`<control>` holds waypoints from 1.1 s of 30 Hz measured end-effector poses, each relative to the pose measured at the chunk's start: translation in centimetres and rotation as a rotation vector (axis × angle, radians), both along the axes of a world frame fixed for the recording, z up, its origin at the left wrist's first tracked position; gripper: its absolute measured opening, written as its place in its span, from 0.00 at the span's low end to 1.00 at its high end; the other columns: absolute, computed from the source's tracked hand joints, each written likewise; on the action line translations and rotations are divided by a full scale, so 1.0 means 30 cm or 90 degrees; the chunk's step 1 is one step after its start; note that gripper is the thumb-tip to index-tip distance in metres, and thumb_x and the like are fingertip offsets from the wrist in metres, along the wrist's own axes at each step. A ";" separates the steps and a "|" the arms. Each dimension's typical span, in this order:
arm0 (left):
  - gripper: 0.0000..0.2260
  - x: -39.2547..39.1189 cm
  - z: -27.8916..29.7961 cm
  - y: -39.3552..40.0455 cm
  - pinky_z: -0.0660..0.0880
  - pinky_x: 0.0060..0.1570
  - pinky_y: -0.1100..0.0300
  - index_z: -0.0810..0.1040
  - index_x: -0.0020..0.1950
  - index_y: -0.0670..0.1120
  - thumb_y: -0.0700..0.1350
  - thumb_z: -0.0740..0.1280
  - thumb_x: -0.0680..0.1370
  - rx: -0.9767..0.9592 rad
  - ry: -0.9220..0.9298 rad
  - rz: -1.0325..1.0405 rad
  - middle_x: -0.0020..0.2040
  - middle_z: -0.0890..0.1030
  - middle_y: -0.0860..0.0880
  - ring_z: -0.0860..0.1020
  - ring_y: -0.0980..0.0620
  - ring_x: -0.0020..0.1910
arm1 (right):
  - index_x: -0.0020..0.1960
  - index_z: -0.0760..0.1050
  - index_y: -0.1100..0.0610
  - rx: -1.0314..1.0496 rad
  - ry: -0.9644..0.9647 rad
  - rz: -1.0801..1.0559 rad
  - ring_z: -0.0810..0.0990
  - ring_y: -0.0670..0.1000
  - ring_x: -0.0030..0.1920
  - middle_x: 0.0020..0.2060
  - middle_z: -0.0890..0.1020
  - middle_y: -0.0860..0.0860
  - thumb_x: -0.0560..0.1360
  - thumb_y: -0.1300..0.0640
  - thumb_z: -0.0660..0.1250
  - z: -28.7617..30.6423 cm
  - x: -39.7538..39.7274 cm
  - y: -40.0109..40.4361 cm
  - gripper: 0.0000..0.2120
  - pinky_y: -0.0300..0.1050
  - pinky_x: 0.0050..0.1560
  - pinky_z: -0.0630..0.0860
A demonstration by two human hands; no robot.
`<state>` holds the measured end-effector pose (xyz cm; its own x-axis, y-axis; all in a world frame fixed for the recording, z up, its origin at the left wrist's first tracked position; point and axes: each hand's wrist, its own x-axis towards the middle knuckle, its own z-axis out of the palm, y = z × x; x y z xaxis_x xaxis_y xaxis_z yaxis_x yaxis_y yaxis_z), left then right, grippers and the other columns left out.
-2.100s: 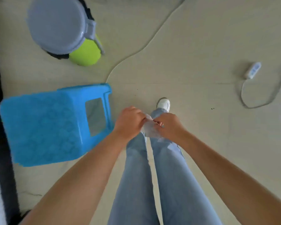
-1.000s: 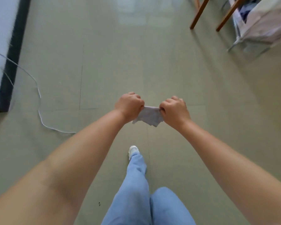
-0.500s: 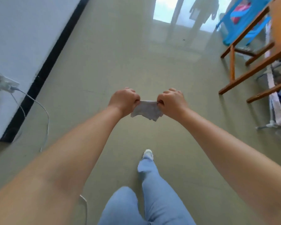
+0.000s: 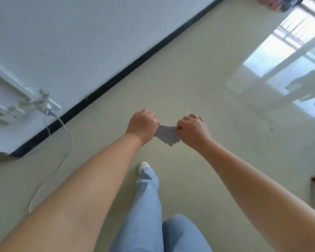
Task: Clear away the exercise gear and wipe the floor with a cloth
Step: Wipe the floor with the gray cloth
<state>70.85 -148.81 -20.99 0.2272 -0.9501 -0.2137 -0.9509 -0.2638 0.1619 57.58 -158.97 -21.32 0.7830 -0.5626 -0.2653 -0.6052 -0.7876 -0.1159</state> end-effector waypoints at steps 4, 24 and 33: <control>0.16 0.271 -0.141 -0.176 0.68 0.18 0.68 0.79 0.22 0.44 0.40 0.83 0.43 -0.018 0.053 0.105 0.21 0.75 0.48 0.76 0.47 0.21 | 0.55 0.76 0.60 0.032 0.032 0.099 0.69 0.54 0.62 0.54 0.78 0.54 0.78 0.58 0.56 -0.101 0.324 -0.220 0.12 0.43 0.58 0.62; 0.06 0.833 -1.631 -0.534 0.72 0.23 0.65 0.81 0.27 0.43 0.42 0.68 0.63 -0.089 -0.043 0.526 0.25 0.78 0.47 0.78 0.47 0.23 | 0.31 0.78 0.63 0.123 -0.094 0.547 0.81 0.59 0.34 0.30 0.82 0.56 0.59 0.67 0.68 -1.582 1.234 -0.775 0.02 0.47 0.36 0.77; 0.10 0.689 -2.340 -0.522 0.66 0.45 0.57 0.83 0.29 0.44 0.50 0.76 0.60 0.041 0.045 0.368 0.36 0.85 0.47 0.83 0.48 0.36 | 0.35 0.80 0.58 0.030 0.166 0.854 0.81 0.56 0.37 0.33 0.82 0.53 0.66 0.56 0.71 -2.278 1.157 -0.813 0.05 0.45 0.42 0.77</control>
